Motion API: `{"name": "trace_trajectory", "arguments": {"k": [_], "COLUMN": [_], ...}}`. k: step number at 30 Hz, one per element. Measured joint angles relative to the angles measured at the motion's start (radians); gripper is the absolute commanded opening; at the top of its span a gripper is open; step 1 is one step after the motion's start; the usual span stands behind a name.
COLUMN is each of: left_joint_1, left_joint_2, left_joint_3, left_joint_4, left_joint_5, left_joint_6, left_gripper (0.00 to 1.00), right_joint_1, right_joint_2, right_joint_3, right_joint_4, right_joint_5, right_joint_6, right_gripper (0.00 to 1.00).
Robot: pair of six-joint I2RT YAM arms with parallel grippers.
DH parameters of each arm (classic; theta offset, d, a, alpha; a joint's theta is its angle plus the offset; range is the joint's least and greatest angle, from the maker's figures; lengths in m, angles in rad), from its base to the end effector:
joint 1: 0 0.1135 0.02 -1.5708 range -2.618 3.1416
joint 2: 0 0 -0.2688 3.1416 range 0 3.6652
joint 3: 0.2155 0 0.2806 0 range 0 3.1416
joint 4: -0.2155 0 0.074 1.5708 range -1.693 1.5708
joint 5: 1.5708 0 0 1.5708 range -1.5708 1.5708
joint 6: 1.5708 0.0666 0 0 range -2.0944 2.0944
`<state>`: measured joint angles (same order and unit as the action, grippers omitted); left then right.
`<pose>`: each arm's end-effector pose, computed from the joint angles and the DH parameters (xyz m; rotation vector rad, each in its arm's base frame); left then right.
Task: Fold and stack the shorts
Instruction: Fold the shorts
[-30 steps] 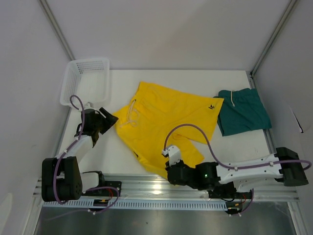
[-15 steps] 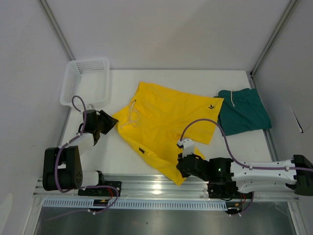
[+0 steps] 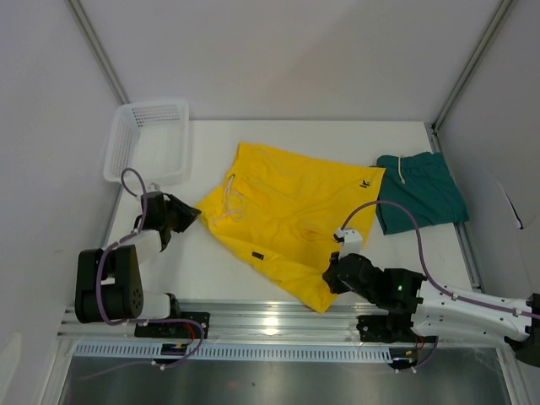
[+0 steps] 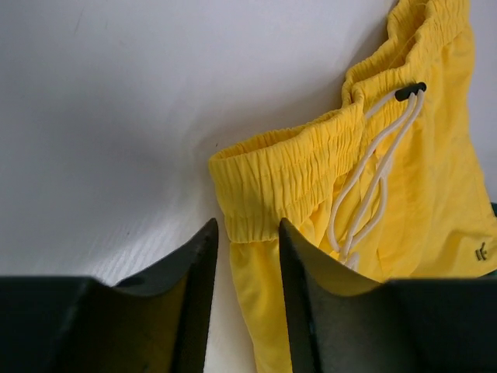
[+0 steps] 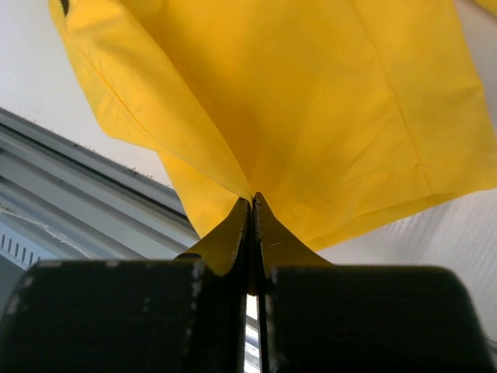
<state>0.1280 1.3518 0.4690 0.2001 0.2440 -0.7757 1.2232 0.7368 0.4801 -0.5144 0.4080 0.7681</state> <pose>0.2893 0.0210 0.1148 -0.8837 2.1281 -0.6157 0.0924 0.1773 0.1884 -0.3259 2.3069 0.5619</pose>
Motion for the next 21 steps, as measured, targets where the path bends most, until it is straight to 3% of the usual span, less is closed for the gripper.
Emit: {"name": "trace_trajectory", "arguments": {"k": [2, 7, 9, 11, 14, 21], "left_joint_1": [0.001, 0.003, 0.003, 0.004, 0.005, 0.002], "left_joint_2": [0.014, 0.048, 0.055, 0.068, 0.102, 0.154], "left_joint_3": [-0.012, -0.026, -0.030, -0.031, -0.032, -0.029], "left_joint_4": [0.010, 0.040, 0.057, 0.075, 0.116, 0.225], "left_joint_5": [0.006, 0.026, 0.031, 0.040, 0.066, 0.116], "left_joint_6": [-0.011, -0.028, -0.033, -0.035, -0.041, -0.044], "left_gripper": [0.25, 0.22, 0.30, 0.48, 0.62, 0.64], "right_joint_1": [-0.028, -0.090, -0.097, -0.101, -0.103, -0.103], "right_joint_2": [-0.014, -0.036, -0.038, -0.038, -0.038, -0.045], "right_joint_3": [-0.015, -0.040, -0.042, -0.043, -0.050, -0.063], "right_joint_4": [-0.001, 0.002, 0.003, 0.008, 0.017, 0.019], "right_joint_5": [-0.013, -0.053, -0.064, -0.077, -0.086, -0.104], "right_joint_6": [0.000, -0.002, -0.003, -0.005, -0.006, -0.009], "right_gripper": [0.00, 0.00, 0.00, 0.00, 0.00, 0.00]}}
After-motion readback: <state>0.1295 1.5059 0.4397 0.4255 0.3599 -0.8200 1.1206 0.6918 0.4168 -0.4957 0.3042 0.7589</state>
